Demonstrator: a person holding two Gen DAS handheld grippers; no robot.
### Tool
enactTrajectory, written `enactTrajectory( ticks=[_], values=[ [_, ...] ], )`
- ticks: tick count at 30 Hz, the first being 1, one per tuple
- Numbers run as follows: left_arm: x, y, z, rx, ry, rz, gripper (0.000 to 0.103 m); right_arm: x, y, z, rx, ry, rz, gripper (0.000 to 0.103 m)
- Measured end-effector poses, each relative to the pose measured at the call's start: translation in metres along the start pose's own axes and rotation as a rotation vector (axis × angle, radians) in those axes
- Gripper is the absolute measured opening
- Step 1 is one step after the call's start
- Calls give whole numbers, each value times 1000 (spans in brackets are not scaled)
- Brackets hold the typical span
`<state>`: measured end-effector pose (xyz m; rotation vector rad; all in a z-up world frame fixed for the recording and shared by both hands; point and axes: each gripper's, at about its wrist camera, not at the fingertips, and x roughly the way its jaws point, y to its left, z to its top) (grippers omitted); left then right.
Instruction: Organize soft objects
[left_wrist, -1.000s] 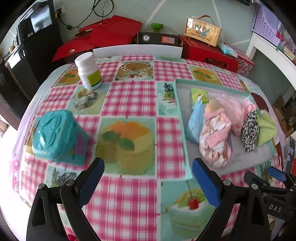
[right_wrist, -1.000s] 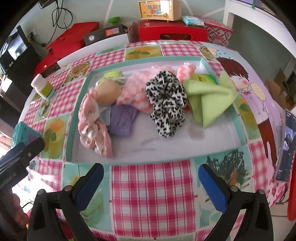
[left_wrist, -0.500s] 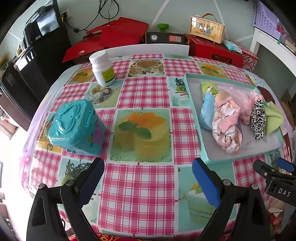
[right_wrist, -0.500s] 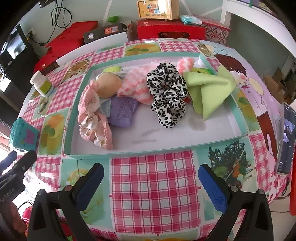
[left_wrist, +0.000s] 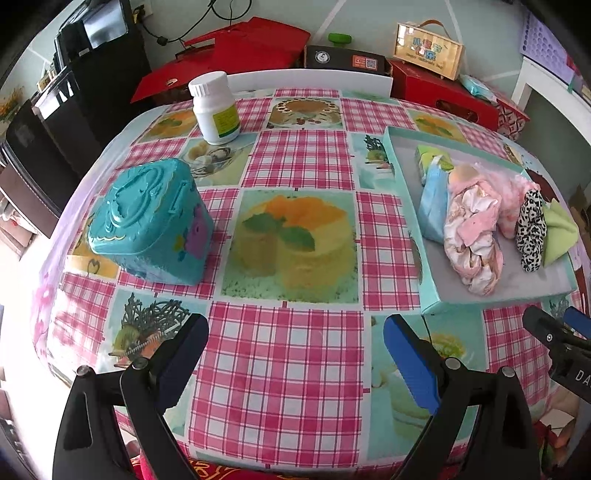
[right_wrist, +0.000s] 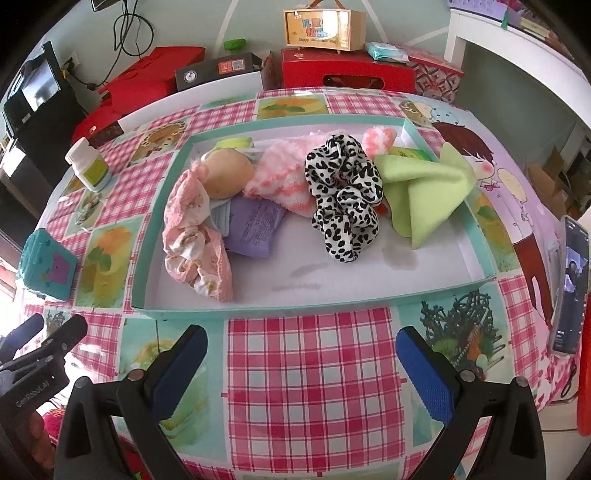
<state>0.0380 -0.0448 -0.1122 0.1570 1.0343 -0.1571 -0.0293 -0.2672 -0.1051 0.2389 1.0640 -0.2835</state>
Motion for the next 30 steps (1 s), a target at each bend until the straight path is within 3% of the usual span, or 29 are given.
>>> enactTrajectory(
  ticks=[30],
  values=[
    [-3,3,-2,-29,-19,-3,96,-2,-8,-1,47,-7,-8,103]
  ],
)
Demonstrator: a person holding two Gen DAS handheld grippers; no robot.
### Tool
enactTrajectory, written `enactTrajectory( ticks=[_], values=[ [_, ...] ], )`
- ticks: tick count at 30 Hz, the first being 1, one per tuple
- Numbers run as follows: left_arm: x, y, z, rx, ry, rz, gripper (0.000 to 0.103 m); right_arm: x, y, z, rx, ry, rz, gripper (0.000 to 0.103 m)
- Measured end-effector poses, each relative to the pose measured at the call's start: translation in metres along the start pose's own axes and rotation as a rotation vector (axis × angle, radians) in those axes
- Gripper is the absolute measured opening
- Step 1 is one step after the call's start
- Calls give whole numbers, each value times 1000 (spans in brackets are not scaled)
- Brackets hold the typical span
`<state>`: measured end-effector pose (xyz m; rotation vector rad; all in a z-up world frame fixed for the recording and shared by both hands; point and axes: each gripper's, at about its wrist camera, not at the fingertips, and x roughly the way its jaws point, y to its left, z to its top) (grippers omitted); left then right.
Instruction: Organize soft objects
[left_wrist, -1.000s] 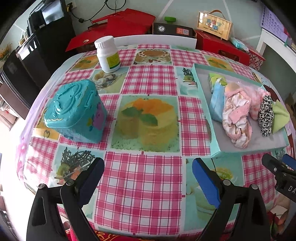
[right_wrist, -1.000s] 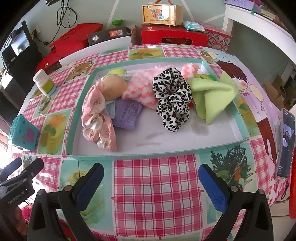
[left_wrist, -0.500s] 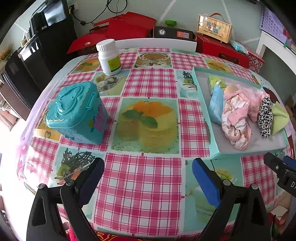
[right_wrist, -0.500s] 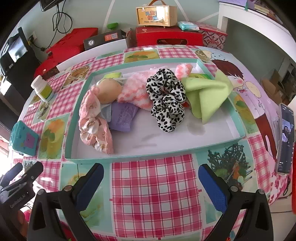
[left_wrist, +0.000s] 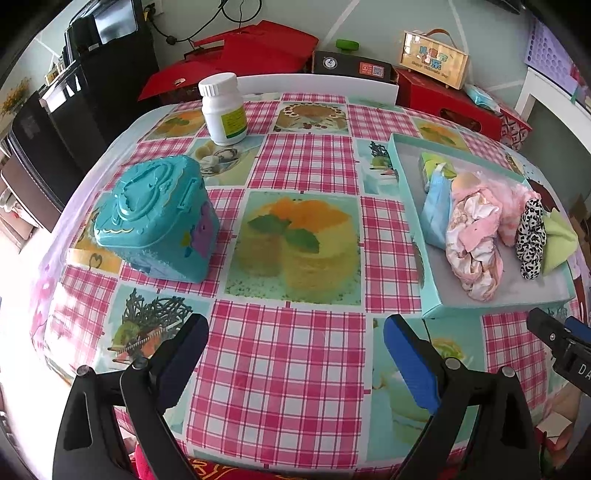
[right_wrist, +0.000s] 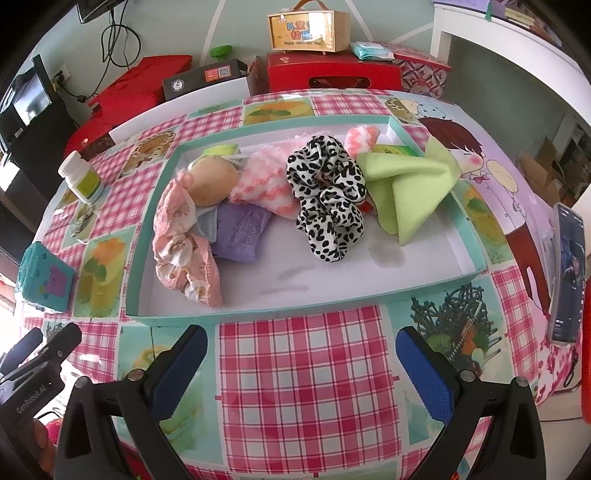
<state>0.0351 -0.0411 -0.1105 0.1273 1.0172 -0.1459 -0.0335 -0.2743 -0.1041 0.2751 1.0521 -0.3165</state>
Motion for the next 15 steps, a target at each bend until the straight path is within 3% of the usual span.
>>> enactTrajectory(
  ticks=[15],
  values=[
    [3,0,-1,-2,8,0,96,5,1,0,-5,24,0,103]
  ],
)
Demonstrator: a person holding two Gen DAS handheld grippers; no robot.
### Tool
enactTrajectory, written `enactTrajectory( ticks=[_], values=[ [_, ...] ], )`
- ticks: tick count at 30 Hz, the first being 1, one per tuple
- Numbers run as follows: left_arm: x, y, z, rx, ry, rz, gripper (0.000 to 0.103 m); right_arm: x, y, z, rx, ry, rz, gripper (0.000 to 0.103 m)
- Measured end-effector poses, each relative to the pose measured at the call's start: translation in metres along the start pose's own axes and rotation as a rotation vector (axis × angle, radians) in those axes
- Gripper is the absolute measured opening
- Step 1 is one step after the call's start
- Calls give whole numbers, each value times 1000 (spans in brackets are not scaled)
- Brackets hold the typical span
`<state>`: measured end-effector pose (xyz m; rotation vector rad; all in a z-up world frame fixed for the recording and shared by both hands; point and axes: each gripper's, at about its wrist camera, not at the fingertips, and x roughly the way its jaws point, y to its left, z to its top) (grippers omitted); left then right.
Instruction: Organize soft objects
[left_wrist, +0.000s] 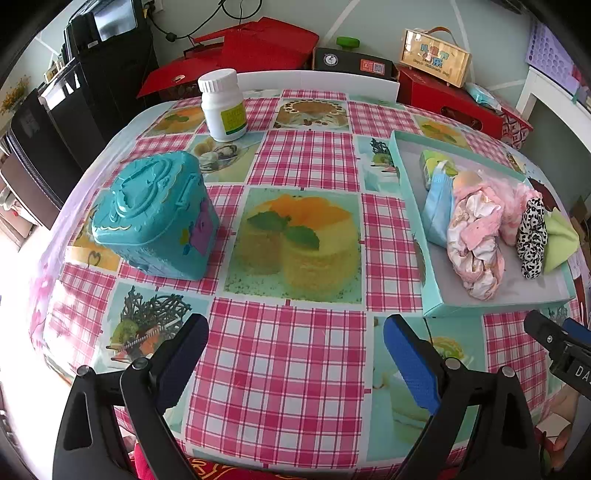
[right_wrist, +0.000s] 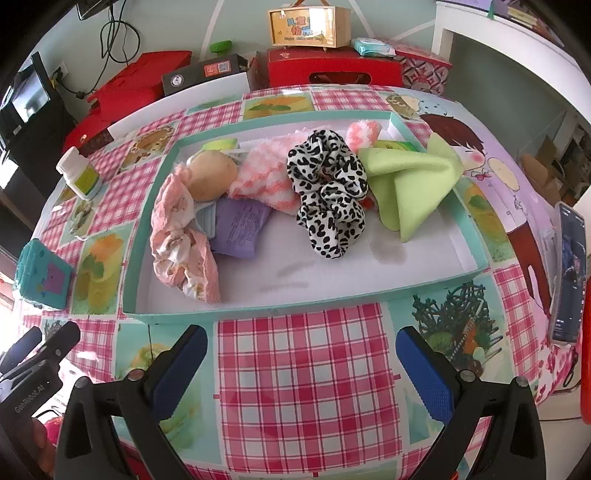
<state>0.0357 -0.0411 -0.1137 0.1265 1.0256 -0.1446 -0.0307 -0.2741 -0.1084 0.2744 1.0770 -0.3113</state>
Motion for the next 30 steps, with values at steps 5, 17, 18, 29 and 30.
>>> enactTrajectory(
  ticks=[5,17,18,29,30],
  values=[
    [1,1,0,1,2,-1,96,2,0,0,-1,7,-2,103],
    [1,0,0,2,4,-3,96,4,-1,0,7,16,-2,103],
    [2,0,0,2,5,-4,96,4,-1,0,6,17,-2,103],
    [0,0,0,10,-3,-10,96,4,-1,0,7,18,-1,103],
    [0,0,0,9,-3,-10,96,4,-1,0,7,17,-1,103]
  ],
)
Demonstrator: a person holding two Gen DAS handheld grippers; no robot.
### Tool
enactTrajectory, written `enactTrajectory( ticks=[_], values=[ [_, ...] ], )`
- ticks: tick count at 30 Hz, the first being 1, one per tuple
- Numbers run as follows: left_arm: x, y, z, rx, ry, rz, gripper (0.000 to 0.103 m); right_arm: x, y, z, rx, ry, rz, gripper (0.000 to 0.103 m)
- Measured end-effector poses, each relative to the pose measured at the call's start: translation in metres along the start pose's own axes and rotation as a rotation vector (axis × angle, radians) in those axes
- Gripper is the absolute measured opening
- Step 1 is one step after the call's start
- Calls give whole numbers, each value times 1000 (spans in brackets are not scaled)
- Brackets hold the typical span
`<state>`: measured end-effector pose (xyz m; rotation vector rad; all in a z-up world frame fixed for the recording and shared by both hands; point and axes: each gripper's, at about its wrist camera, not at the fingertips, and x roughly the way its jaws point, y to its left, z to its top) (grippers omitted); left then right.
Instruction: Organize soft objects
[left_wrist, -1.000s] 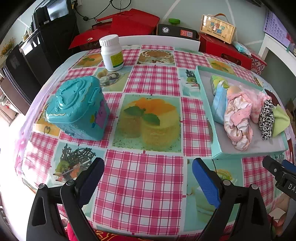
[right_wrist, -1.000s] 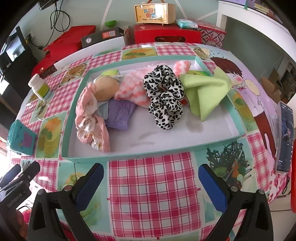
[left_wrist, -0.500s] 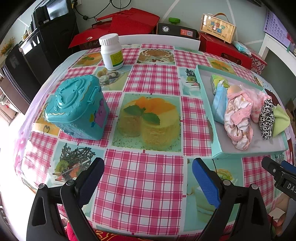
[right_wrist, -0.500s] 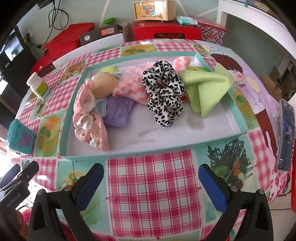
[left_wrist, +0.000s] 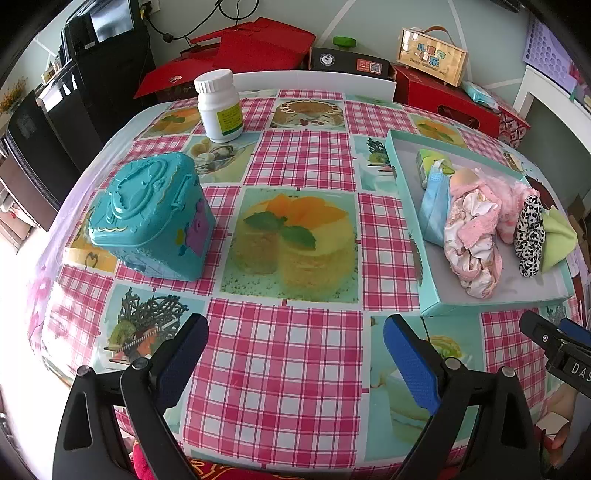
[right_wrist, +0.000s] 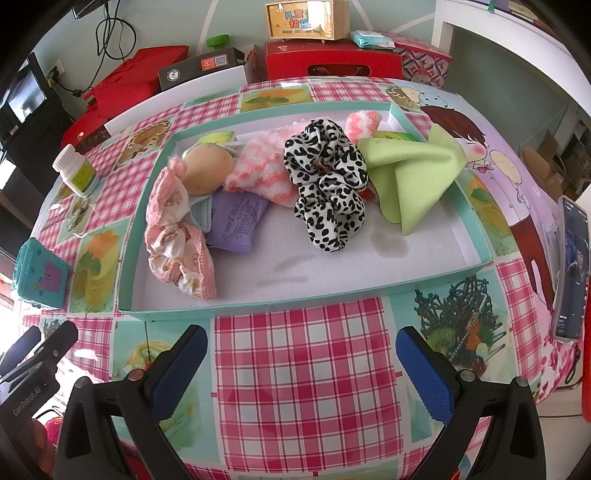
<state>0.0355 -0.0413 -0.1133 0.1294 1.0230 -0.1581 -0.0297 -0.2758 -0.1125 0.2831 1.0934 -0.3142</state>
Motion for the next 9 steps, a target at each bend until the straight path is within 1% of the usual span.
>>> enactTrajectory(
  ticks=[9],
  values=[
    [-1,1,0,2,-2,1,96,1,0,-1,1,0,2,103]
  ],
)
